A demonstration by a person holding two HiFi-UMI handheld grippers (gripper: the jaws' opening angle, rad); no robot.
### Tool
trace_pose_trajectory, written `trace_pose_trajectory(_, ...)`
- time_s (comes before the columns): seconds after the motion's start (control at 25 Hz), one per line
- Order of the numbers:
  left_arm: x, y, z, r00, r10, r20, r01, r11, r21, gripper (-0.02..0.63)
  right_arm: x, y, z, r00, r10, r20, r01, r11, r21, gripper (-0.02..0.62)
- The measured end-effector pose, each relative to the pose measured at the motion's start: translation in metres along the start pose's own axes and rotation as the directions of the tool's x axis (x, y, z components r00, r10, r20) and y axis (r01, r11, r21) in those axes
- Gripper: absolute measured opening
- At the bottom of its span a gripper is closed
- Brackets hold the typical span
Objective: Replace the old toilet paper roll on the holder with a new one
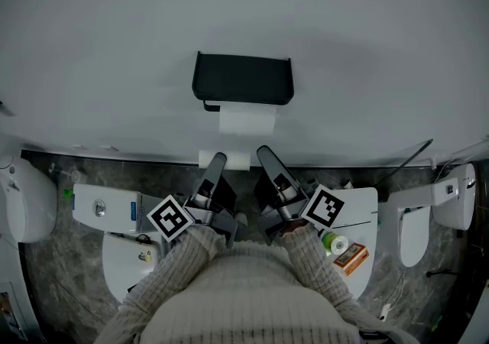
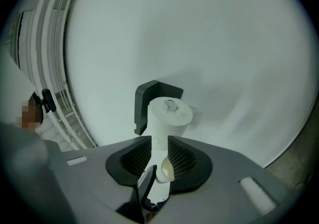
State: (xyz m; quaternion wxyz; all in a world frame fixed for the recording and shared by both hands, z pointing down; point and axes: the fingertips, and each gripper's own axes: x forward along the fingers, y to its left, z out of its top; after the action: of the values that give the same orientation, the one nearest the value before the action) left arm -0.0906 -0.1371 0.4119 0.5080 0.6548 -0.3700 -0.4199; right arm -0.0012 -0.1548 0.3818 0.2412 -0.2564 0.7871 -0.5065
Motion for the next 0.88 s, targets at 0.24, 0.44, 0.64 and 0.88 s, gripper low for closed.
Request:
trace_pose_trajectory(0.24,0.004,-0.002,-0.008,1.000,0.000,-0.020,0.000,1.000,0.018,0.167,-0.012,0.006,-0.003,1.000,0.012,-0.011,-0.013,0.999,-0.050,0.097)
trace_pose_trajectory(0.44,0.007,-0.001,-0.010,0.999,0.007,-0.037,-0.007,1.000,0.011,0.167,-0.018,0.000,-0.005,1.000,-0.015,0.004,0.016,0.999,-0.051,0.044)
trace_pose_trajectory(0.64,0.008,-0.004,-0.012,0.999,0.000,-0.044,0.001,1.000,0.012,0.167,-0.020,0.000,-0.003,1.000,-0.017,0.012,0.018,0.998,-0.053,0.008)
trace_pose_trajectory(0.88,0.008,-0.004,-0.010,0.999,0.000,-0.039,0.001,1.000,0.013,0.167,-0.018,0.002,0.001,1.000,-0.013,0.024,0.014,0.999,-0.049,0.002)
